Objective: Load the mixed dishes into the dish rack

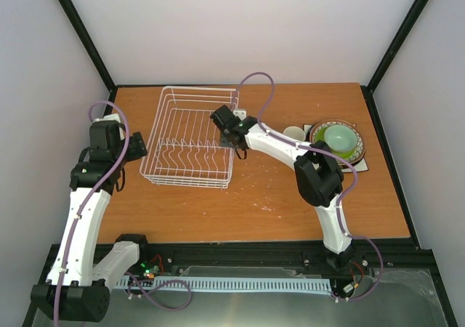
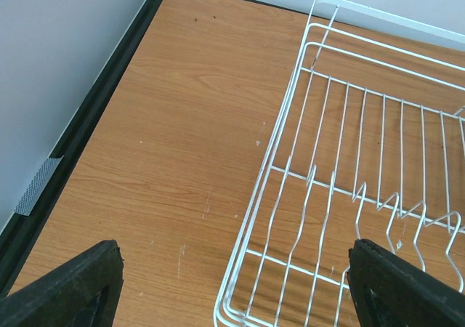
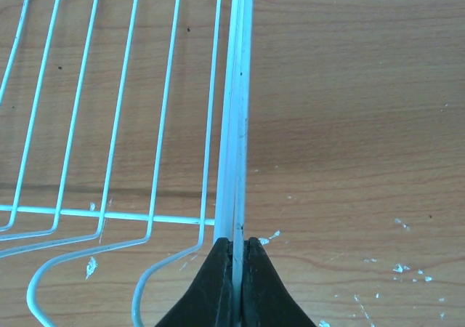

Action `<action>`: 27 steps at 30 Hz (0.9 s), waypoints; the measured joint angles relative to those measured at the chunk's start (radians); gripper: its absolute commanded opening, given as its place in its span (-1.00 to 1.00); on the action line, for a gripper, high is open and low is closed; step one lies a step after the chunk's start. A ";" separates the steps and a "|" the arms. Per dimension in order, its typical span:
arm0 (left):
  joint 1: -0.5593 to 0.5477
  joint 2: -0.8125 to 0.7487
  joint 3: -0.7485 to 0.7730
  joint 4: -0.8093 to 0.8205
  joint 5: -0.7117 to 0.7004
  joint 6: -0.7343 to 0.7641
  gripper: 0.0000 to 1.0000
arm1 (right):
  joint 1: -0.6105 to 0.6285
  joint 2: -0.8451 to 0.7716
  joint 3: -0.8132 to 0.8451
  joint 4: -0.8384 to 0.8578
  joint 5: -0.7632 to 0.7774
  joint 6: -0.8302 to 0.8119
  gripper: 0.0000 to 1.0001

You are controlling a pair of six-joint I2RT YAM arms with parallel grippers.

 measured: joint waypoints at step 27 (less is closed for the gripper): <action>0.000 0.005 0.000 0.005 -0.008 0.001 0.69 | -0.058 -0.105 -0.176 0.102 -0.059 -0.251 -0.94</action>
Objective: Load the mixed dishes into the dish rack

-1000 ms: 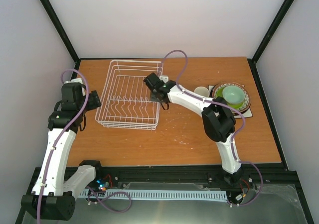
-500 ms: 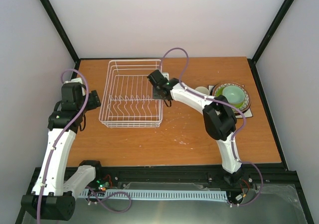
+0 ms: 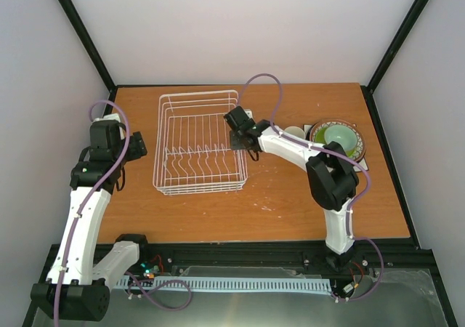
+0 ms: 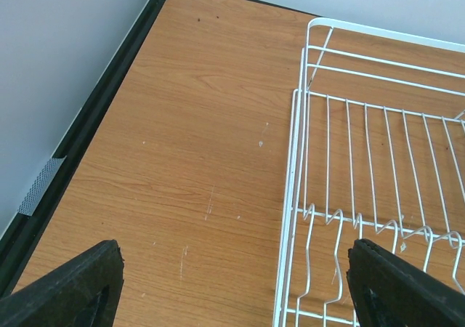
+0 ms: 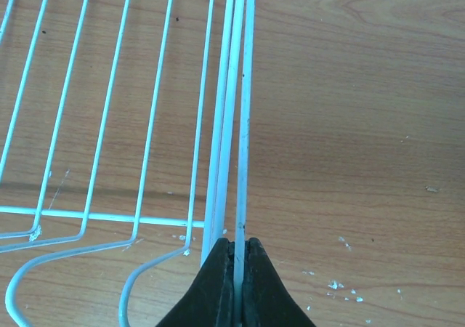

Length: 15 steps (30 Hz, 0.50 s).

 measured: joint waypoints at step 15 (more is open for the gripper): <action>0.000 0.001 0.000 0.000 -0.001 0.000 0.69 | -0.028 -0.090 -0.171 0.135 0.003 0.039 -0.94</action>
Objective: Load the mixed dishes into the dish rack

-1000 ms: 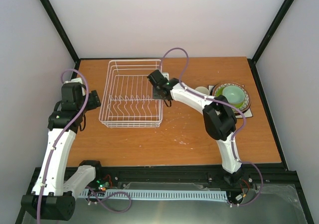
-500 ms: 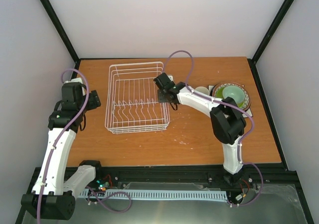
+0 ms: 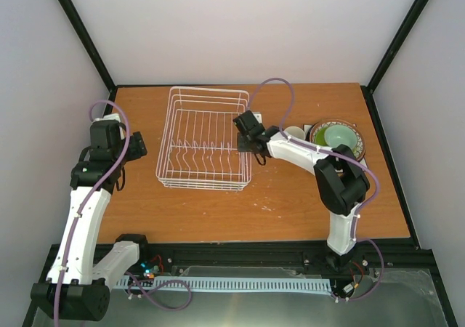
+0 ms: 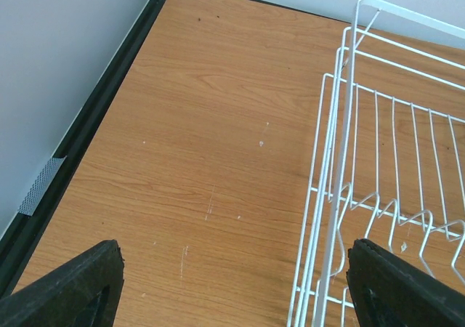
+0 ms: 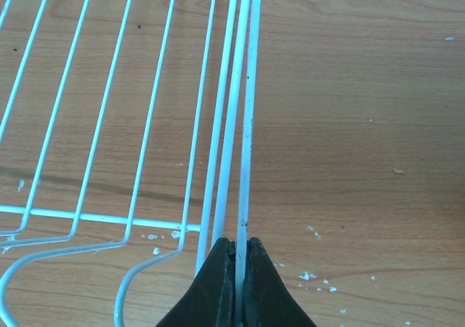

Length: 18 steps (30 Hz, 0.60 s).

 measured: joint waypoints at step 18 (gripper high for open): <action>0.000 0.003 0.000 0.000 -0.008 0.000 0.69 | 0.003 -0.074 -0.015 -0.187 0.032 -0.166 -0.95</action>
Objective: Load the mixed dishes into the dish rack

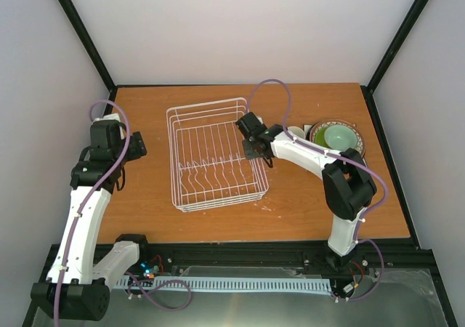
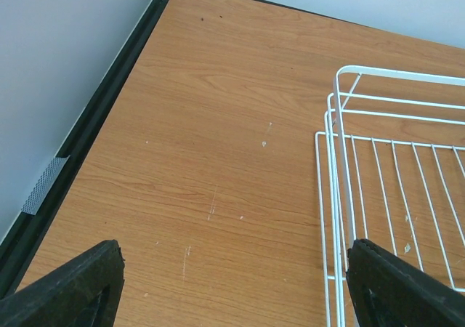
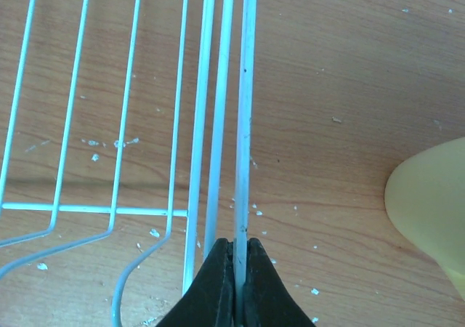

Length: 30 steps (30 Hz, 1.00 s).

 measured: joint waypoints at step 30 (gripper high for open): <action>0.000 0.013 0.000 0.001 0.005 0.003 0.68 | 0.008 -0.023 -0.025 -0.055 0.042 0.150 -0.94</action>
